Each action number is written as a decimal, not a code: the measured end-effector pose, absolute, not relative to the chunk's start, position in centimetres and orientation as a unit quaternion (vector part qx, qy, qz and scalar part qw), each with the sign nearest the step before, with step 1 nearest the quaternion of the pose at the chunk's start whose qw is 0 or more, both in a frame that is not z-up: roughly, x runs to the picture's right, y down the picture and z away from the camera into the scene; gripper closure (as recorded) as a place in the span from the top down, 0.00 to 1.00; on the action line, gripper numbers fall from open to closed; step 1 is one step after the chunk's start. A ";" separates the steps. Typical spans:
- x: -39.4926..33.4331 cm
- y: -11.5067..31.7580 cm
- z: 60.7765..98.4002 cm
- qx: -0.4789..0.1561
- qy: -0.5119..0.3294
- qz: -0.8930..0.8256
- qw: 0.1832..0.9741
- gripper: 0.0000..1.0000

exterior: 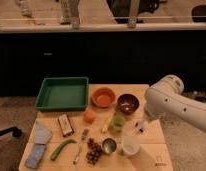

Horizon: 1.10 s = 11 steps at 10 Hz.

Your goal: Wipe purple bowl with brush

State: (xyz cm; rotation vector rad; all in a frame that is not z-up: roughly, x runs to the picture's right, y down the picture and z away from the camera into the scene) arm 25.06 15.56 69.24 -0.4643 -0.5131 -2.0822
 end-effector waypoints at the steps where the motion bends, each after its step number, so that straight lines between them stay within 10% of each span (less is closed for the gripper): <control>1: 26.1 16.8 68.9 -0.204 -0.211 -0.846 0.445 0.00; 11: 30.7 26.3 66.9 -0.286 -0.247 -0.847 0.373 0.00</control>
